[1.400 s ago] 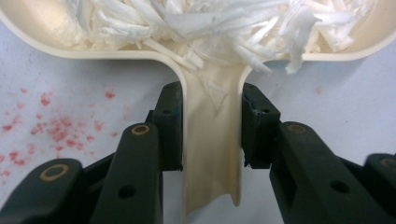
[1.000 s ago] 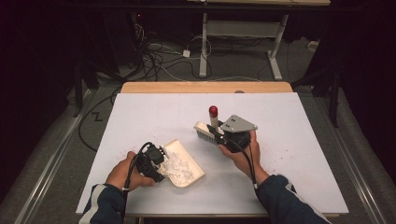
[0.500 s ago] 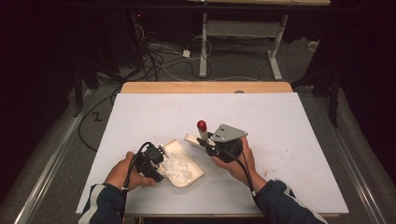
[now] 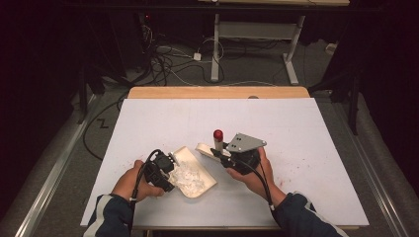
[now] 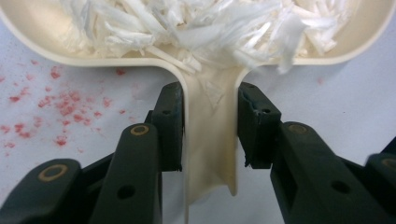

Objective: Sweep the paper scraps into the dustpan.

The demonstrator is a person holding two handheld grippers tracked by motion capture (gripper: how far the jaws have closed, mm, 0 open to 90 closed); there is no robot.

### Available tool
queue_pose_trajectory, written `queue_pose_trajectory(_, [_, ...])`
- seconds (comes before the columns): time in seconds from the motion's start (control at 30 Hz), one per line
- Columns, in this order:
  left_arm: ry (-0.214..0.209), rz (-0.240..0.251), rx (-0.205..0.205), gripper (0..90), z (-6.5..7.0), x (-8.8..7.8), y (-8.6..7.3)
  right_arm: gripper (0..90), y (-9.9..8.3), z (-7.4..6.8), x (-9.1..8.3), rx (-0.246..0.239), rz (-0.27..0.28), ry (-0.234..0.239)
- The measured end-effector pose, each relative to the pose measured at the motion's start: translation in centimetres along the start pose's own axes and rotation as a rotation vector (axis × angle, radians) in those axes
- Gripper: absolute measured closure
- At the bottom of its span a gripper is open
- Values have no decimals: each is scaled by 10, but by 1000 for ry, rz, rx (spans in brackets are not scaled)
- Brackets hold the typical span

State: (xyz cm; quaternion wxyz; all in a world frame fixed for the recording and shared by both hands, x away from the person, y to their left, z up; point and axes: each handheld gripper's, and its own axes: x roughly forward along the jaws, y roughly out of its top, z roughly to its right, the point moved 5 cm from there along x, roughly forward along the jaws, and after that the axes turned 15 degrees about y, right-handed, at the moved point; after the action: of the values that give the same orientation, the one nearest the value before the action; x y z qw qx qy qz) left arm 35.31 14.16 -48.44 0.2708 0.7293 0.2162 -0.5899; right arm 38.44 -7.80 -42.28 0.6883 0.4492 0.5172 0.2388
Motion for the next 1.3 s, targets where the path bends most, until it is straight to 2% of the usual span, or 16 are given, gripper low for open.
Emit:
queue_pose_trajectory(0.17, [6,-1,6,632,0,-2,-2,705,0,-1,0,5,2,9])
queue_pose_trajectory(0.23, [11,9,-5,632,-1,-5,-2,705,0,-2,0,6,-1,16])
queue_pose_trajectory(0.3, [14,-7,6,632,0,-5,-3,706,1,-4,-1,10,0,25])
queue_pose_trajectory(0.47, [15,-3,4,632,0,-7,-3,709,5,-15,-3,27,18,71])
queue_pose_trajectory(0.53, [16,-3,4,632,0,-7,-3,710,7,-21,-5,33,25,113])
queue_pose_trajectory(0.63, [16,-5,5,632,0,-6,-3,710,12,-32,-7,18,28,146])
queue_pose_trajectory(0.8, [13,-3,5,632,0,-6,-4,710,22,-33,-15,-3,63,137])
queue_pose_trajectory(0.93, [11,-4,6,632,0,-6,-4,710,30,-13,-27,-7,88,69])
queue_pose_trajectory(1.03, [7,-5,6,632,-1,-5,-4,710,33,10,-31,-30,86,-47])
queue_pose_trajectory(1.2, [1,-5,2,632,-1,-2,-3,710,30,49,-17,-27,46,-164])
queue_pose_trajectory(1.3, [2,-6,0,632,-1,-1,-2,710,27,61,-2,-35,40,-173])
